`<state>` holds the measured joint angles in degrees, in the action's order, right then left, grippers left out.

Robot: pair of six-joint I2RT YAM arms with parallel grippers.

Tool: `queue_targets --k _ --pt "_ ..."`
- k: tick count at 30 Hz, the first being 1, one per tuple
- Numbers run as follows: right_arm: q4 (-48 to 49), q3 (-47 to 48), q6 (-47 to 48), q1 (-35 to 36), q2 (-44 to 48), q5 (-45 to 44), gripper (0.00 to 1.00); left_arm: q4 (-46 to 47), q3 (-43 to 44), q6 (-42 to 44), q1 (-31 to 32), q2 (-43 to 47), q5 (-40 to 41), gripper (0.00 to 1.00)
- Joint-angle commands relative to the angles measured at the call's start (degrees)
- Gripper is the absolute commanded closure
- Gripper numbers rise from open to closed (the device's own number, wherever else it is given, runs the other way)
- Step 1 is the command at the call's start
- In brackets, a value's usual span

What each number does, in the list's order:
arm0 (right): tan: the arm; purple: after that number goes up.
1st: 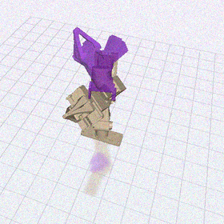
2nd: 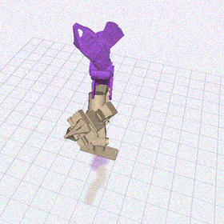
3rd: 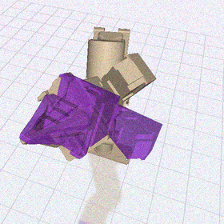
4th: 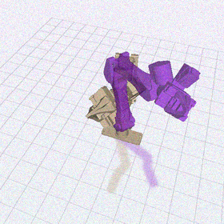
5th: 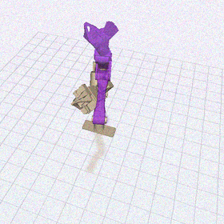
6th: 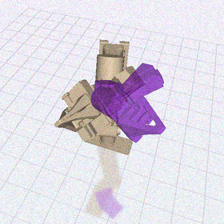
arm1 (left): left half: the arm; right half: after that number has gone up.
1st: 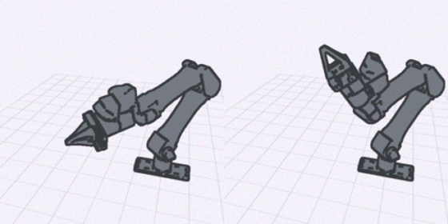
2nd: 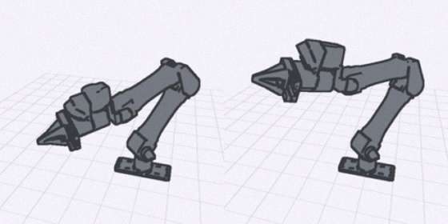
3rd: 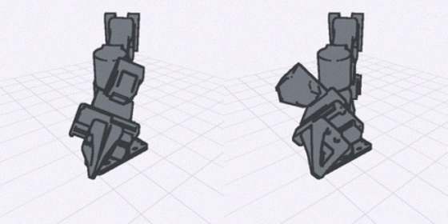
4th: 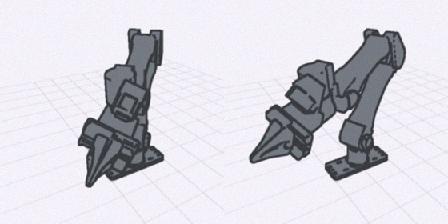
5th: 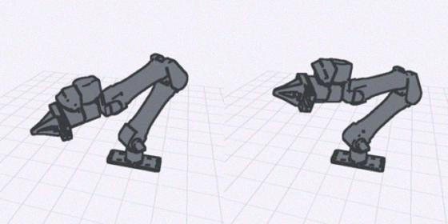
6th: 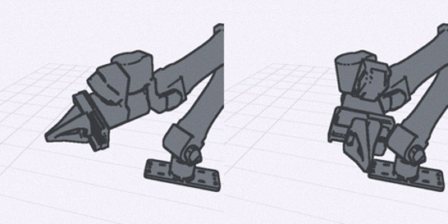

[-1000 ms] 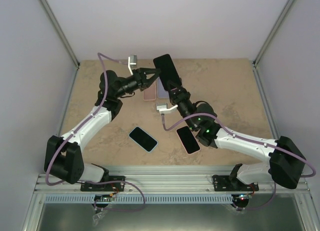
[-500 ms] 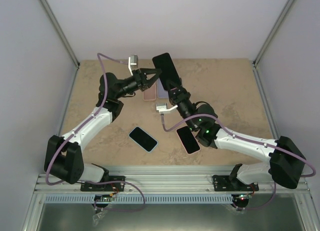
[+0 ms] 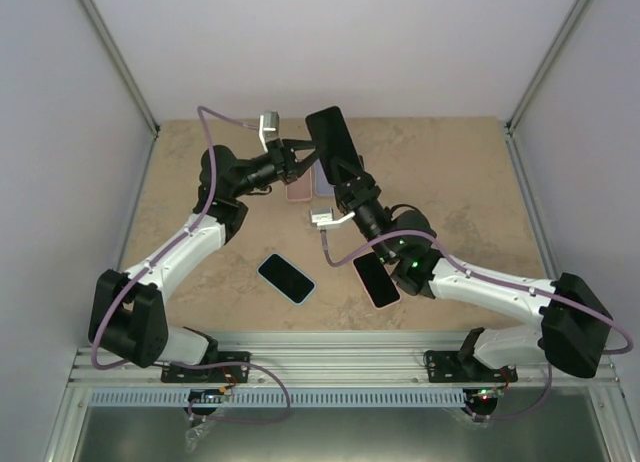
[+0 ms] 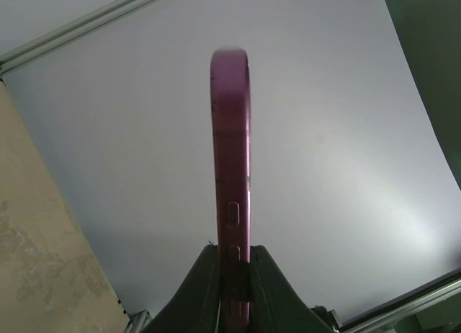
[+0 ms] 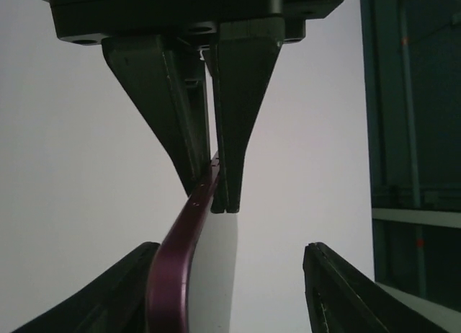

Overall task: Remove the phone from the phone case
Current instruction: Place the phone at the center of the board.

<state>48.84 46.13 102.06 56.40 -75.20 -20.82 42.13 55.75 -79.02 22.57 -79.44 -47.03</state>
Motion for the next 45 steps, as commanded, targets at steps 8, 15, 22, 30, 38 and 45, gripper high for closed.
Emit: queue_targets --k 8,15,22,30,38,45 --pt "-6.16 -5.75 -8.50 0.29 7.00 -0.62 0.11 1.88 2.33 2.37 -5.63 0.49 -1.29 1.00" --pt "-35.23 0.09 -29.62 -0.93 10.91 0.99 0.02 -1.47 1.43 8.61 -8.79 1.27 -3.04 1.00" --pt "-61.37 13.75 -55.20 -8.43 12.55 16.18 0.02 -6.22 -0.04 19.10 -9.12 3.13 -6.10 1.00" --pt "-69.60 19.98 -74.89 -17.62 13.05 34.44 0.02 1.81 -3.30 19.00 -9.12 2.36 -13.32 1.00" --pt "-75.20 25.73 -93.25 -26.48 7.48 62.47 0.03 19.73 -8.06 10.31 -8.83 1.25 -18.07 1.00" --pt "-63.63 22.11 -115.18 -32.45 3.45 79.11 0.22 13.78 -8.70 16.72 -5.86 3.15 -18.77 1.00"
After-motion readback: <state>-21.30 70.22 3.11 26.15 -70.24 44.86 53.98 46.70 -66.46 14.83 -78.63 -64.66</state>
